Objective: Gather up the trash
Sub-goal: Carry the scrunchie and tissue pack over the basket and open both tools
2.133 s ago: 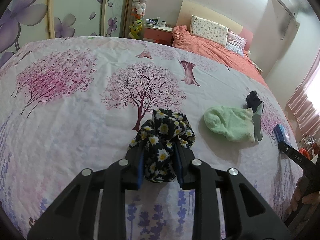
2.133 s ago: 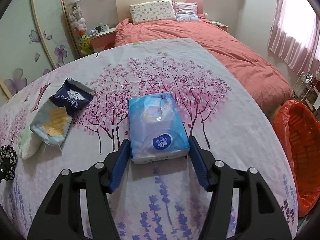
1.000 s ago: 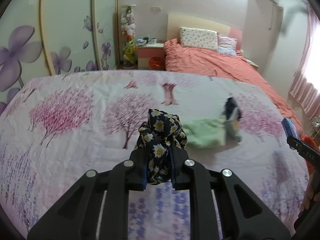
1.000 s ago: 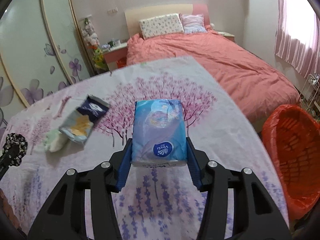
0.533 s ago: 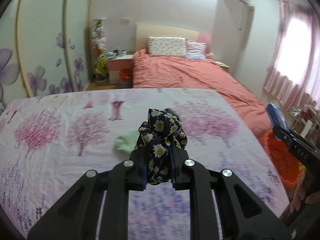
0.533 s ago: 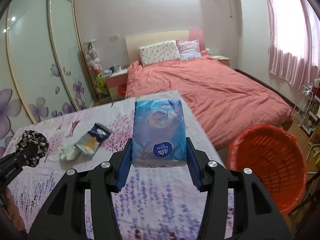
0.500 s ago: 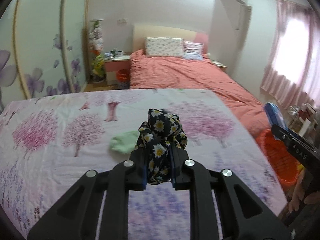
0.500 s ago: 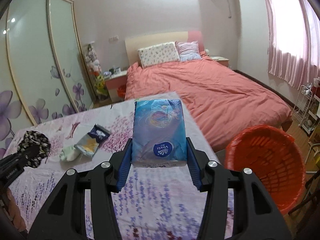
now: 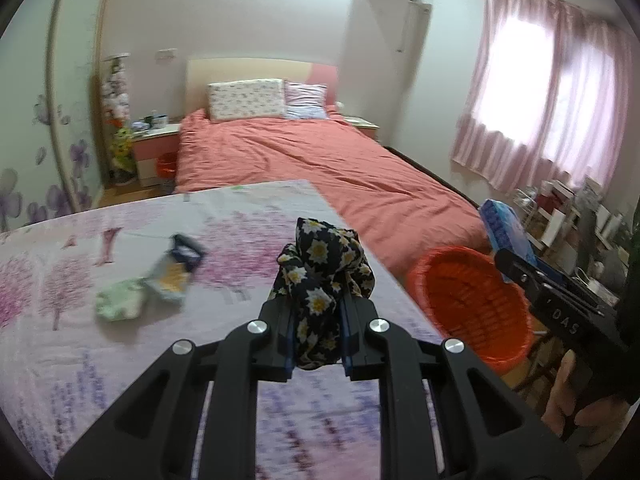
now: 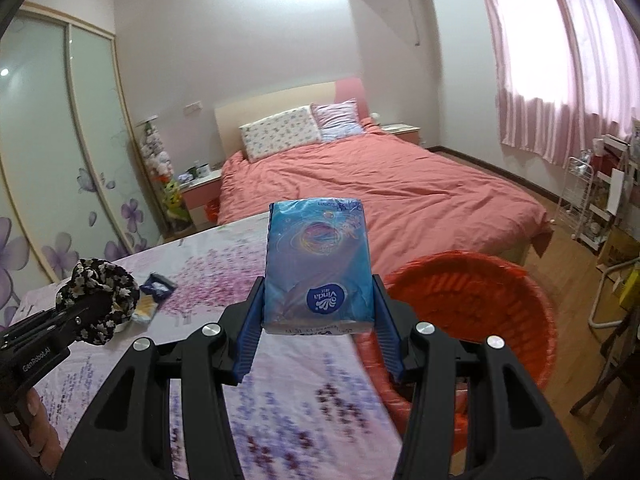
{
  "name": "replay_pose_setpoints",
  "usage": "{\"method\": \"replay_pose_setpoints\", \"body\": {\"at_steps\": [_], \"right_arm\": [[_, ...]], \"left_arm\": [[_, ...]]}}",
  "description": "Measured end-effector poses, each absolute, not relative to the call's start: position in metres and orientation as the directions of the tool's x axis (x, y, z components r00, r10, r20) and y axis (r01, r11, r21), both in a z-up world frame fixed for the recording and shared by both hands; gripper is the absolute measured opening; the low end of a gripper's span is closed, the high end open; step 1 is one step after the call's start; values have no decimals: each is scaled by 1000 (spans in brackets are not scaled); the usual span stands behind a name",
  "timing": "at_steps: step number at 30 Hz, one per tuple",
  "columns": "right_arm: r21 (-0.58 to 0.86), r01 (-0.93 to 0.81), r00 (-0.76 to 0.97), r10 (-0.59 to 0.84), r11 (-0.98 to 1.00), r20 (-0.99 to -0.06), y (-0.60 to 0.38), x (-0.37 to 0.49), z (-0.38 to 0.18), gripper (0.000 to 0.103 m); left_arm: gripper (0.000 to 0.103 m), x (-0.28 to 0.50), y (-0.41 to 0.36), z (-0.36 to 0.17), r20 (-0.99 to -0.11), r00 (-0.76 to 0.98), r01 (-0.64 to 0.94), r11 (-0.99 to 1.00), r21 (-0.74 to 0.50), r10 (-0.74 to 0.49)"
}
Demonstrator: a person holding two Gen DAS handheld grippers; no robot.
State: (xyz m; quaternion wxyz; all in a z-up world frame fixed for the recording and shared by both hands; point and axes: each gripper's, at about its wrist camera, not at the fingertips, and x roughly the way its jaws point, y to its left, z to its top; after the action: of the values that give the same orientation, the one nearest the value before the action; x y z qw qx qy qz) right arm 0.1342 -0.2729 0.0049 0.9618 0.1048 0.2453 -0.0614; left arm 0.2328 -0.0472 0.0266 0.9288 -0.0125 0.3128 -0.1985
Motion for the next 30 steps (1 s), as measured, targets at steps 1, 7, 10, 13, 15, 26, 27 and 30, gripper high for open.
{"method": "replay_pose_setpoints", "body": {"at_steps": [1,7,10,13,15,26,27,30], "right_arm": [[173,180,872,-76,968,-483,-278,134,4,51],[204,246,866,-120,948,-485,-315,127,-3,51],[222,278,859,-138,935,-493,-332,126,-10,51],[245,303,850,-145,921,-507,-351,128,-17,51],[252,317,846,-153,914,-511,-361,129,-21,51],[317,366,830,-152,875,-537,-412,134,-47,51],[329,364,829,-141,871,-542,-414,134,-50,52],[363,358,824,-108,860,-556,-421,137,-57,54]], "left_arm": [[17,233,-54,26,-576,721,373,916,-148,-387],[17,232,-106,20,-579,676,455,876,-157,-455],[17,234,-132,15,-583,647,497,852,-165,-491],[17,236,-162,10,-588,616,541,825,-167,-523],[17,237,-180,5,-595,595,567,807,-166,-540],[25,256,-272,-38,-663,483,656,738,-159,-572],[28,259,-277,-44,-675,476,654,740,-157,-564],[35,266,-281,-56,-701,465,642,752,-154,-541]]}}
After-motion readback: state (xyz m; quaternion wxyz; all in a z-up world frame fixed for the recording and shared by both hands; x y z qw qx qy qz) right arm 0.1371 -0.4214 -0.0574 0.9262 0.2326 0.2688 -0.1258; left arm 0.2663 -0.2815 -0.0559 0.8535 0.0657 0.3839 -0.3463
